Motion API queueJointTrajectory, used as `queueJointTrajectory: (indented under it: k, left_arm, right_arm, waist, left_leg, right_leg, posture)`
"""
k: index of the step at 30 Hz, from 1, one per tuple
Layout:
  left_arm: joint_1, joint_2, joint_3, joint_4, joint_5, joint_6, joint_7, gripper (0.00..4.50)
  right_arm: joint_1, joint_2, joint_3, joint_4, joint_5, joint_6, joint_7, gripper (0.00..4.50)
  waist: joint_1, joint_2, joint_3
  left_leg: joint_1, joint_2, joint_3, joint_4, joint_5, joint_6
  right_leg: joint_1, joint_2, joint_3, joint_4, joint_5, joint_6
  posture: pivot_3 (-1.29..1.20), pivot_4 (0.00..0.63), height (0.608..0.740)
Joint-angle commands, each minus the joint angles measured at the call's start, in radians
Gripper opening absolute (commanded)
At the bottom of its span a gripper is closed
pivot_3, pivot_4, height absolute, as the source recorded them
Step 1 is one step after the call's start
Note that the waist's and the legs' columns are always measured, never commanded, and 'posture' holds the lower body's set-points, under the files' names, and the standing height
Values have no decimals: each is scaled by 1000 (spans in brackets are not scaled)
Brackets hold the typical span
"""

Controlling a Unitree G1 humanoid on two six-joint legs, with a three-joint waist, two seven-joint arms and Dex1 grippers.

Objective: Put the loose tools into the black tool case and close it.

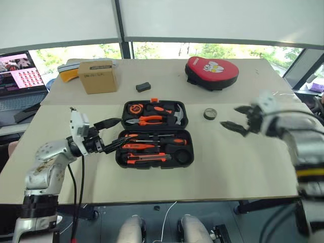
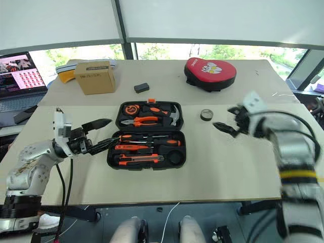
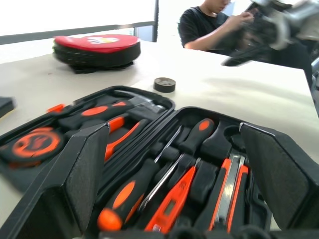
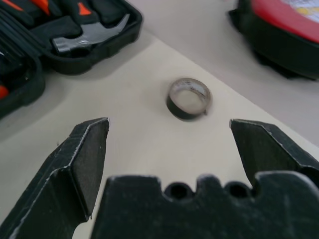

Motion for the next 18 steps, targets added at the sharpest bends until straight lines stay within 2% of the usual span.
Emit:
queueJointTrajectory:
  k: [1, 5, 8, 12, 18]
  left_arm:
    - [-16, -6, -7, -4, 22, -31, 10, 4486]
    - [-8, -9, -20, -12, 45, -47, 6, 4486]
    - [-3, -20, 4, -34, 14, -20, 35, 4486]
    - [11, -9, 12, -50, 6, -12, 38, 4486]
    - [17, -2, 10, -51, 14, -15, 33, 4486]
  right_arm:
    - [-137, 43, 89, 228, -111, -64, 20, 4500]
    - [-293, 128, 160, 499, -213, -125, -25, 4500]
    - [-360, 176, 169, 631, -255, -157, -81, 4500]
    - [-411, 222, 162, 731, -292, -216, -163, 4500]
    - [-437, 262, 121, 806, -286, -204, -202, 4500]
  waist:
    - [3, 0, 0]
    - [11, 0, 0]
    - [9, 0, 0]
    - [5, 0, 0]
    - [2, 0, 0]
  left_leg:
    - [-1, 0, 1, 0, 0, 0]
    - [-8, -1, 5, 0, 0, 0]
    - [-17, -2, 5, 1, 1, -2]
    - [-20, -1, 5, 1, 3, -4]
    - [-19, -1, 6, 1, 3, -5]
  right_leg:
    - [-1, 0, -1, -1, 0, 0]
    - [-5, -2, -2, -3, 0, 1]
    - [-15, -3, -1, -1, 1, 2]
    - [-18, -2, -2, 2, 1, 2]
    - [-17, -2, -2, 2, 1, 2]
  posture:
    - [0, 150, 740]
    - [0, 150, 740]
    - [0, 150, 740]
    - [0, 150, 740]
    - [0, 150, 740]
